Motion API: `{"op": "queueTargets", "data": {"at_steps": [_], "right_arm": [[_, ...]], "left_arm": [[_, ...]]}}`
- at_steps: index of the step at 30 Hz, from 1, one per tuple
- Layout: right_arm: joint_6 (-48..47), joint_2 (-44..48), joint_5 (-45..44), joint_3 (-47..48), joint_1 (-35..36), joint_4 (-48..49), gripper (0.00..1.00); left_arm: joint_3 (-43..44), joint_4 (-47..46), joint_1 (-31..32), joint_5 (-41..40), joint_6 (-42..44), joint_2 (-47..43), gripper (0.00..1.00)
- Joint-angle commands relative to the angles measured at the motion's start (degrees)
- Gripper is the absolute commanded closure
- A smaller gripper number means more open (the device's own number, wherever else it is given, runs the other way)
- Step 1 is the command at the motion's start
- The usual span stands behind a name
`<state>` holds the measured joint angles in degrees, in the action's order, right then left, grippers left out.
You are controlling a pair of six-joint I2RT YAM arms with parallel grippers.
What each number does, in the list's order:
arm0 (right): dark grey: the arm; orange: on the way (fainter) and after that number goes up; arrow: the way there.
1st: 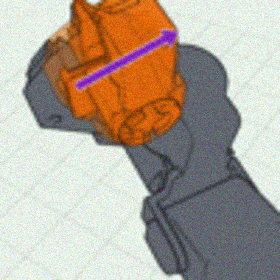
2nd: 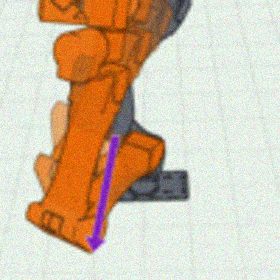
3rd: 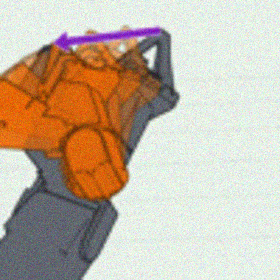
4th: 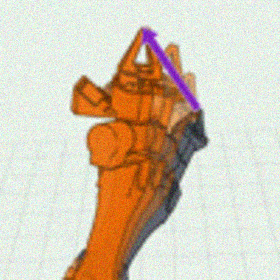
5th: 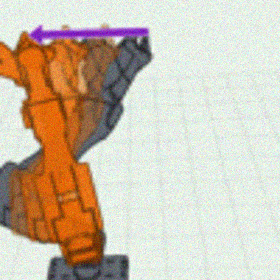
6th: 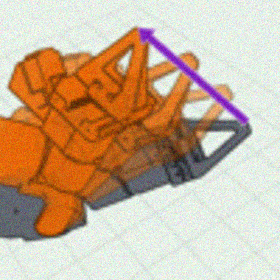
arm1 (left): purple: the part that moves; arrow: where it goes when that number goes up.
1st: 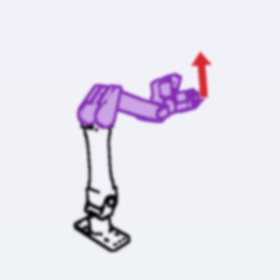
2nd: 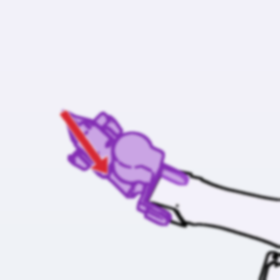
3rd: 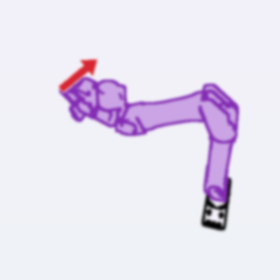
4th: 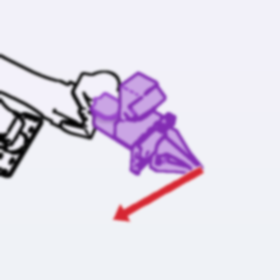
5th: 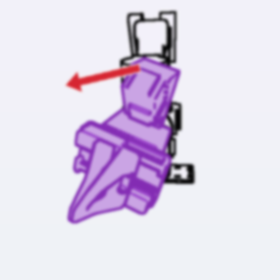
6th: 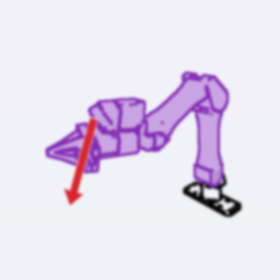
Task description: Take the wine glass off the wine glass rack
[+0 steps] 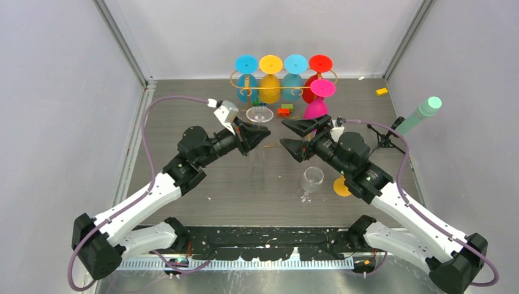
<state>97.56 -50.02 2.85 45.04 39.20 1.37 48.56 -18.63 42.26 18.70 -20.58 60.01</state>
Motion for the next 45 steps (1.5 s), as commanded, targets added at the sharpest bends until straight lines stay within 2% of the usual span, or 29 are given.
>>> {"op": "queueTargets", "data": {"at_steps": [1,6,13,16,24,31,37,45], "right_arm": [[-2.5,3.6,-2.5,-2.6,0.1,3.4,0.24],[-4.7,4.3,-1.4,-3.6,0.2,3.8,0.24],[-11.4,1.4,3.8,-1.7,2.6,10.5,0.23],[-13.7,-1.0,3.8,-0.8,5.0,12.8,0.22],[-14.8,-3.6,2.2,-0.3,8.1,22.4,0.23],[-13.2,-5.4,2.4,-0.8,8.9,28.4,0.46],[-12.7,-7.5,2.3,-0.3,9.1,30.1,0.55],[-12.0,-10.5,2.4,-0.8,9.2,38.4,0.67]], "left_arm": [[0.0,-5.4,-0.1,-16.9,-2.6,-3.6,1.00],[1.2,-6.8,-0.1,-27.7,-9.5,-6.4,1.00],[2.3,-7.4,-0.1,-41.1,-18.2,-10.5,1.00],[3.8,-1.3,-0.1,-47.7,-27.1,-11.2,1.00],[3.5,-0.7,0.0,-50.2,-34.2,-11.8,1.00],[3.0,-1.4,-0.1,-49.8,-36.5,-11.2,1.00],[3.2,-0.7,0.0,-49.1,-38.5,-11.1,1.00],[2.4,0.0,-0.1,-48.6,-40.7,-11.3,1.00]]}}
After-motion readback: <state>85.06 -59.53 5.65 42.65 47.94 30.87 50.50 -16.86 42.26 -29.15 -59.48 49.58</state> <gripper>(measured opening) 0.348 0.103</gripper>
